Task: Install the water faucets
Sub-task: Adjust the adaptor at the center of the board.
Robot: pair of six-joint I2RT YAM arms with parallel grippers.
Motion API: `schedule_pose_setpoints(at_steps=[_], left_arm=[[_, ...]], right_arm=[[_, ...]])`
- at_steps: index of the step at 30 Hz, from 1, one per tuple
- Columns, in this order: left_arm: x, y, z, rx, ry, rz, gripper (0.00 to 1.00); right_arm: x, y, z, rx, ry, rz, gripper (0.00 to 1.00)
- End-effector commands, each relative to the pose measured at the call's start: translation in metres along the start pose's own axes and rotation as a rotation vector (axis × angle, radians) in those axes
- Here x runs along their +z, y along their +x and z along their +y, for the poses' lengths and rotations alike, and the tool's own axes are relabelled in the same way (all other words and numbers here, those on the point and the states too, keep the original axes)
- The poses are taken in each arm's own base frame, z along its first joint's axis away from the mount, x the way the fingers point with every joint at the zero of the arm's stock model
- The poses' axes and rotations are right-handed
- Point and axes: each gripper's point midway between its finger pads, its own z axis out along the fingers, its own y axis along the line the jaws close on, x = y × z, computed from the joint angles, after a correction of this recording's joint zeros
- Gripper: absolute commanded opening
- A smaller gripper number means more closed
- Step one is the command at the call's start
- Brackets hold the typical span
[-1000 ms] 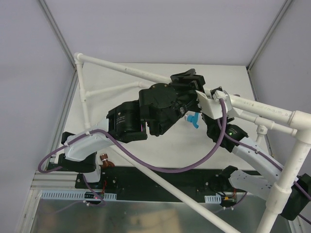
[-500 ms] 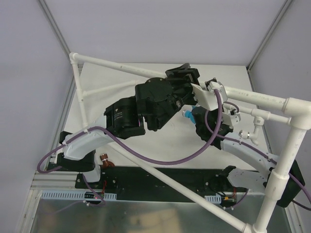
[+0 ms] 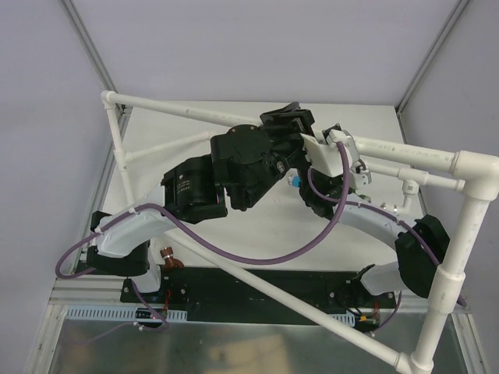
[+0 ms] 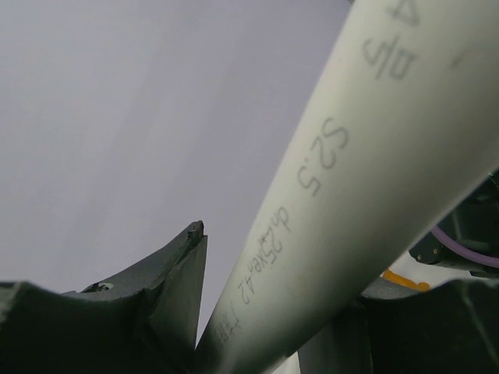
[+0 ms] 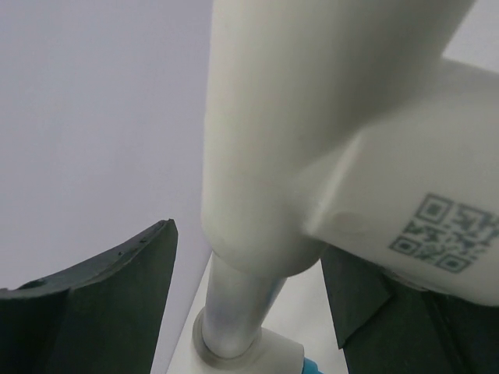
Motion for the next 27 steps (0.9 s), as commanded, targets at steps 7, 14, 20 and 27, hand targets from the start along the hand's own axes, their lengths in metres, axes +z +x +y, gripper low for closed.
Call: schedule_pose_setpoints(at_steps=[7, 14, 20, 27], left_arm=[[-0.082, -0.037, 0.116, -0.549, -0.204, -0.296, 0.0], [-0.1, -0.024, 0.142, -0.563, -0.259, -0.3, 0.0], [-0.122, -0.013, 0.173, -0.575, -0.333, -0.313, 0.0], [-0.15, 0.0, 0.201, -0.586, -0.404, -0.328, 0.0]], right_arm=[[0.029, -0.013, 0.031, 0.177, -0.009, -0.119, 0.79], [0.027, -0.042, 0.055, 0.351, -0.052, -0.141, 0.79], [0.016, -0.081, 0.096, 0.463, -0.085, -0.146, 0.79], [0.003, -0.126, 0.128, 0.326, -0.044, -0.141, 0.79]])
